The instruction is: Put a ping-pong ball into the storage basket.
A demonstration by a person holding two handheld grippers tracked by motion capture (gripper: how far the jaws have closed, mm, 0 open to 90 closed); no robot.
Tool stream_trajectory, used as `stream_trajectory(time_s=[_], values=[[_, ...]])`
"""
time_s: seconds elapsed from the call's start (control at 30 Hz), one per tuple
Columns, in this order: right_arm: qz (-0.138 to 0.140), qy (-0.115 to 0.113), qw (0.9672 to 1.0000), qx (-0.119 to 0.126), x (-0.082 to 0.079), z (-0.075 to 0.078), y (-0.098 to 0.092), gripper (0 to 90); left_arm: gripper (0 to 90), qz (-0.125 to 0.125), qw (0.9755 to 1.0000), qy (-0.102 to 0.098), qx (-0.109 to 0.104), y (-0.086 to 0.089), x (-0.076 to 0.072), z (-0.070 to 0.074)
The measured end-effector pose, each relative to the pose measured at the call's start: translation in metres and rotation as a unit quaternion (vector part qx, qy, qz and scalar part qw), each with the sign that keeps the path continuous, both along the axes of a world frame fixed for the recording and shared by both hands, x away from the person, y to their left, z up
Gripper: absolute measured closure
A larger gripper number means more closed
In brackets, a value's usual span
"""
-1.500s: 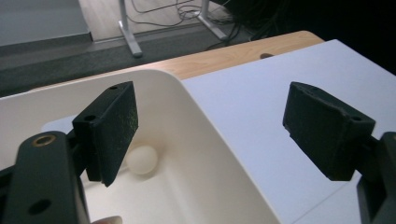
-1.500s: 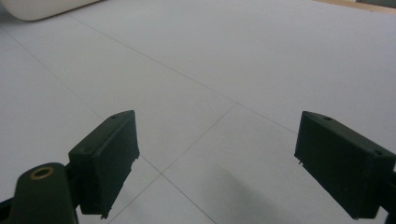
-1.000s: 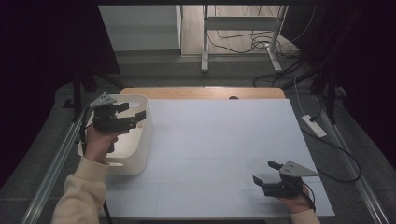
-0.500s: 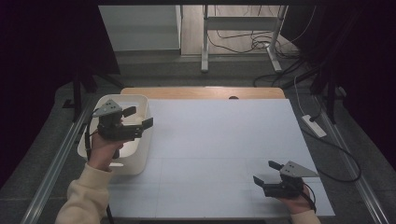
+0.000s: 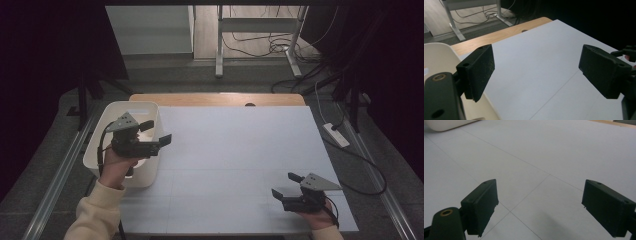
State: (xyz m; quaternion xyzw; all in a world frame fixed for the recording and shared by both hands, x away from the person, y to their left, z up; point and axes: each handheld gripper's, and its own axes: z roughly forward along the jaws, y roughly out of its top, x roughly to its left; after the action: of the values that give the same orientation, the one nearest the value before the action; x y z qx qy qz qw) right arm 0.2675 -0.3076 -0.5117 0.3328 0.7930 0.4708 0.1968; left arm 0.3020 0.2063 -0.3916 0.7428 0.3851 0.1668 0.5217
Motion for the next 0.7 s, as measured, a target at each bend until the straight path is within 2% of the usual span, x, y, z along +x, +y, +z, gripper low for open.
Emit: stream_trajectory(time_s=[0.13,0.7], values=[[0.000,-0.001,1.0000,0.001,0.000,0.000,0.000,13.1,14.2,-0.010,0.9999,-0.001,-0.005,-0.006,-0.004,-0.002],[-0.001,-0.001,1.0000,0.000,-0.002,0.001,-0.001,13.2,13.9,-0.048,0.9988,0.002,0.008,-0.027,-0.020,-0.015]])
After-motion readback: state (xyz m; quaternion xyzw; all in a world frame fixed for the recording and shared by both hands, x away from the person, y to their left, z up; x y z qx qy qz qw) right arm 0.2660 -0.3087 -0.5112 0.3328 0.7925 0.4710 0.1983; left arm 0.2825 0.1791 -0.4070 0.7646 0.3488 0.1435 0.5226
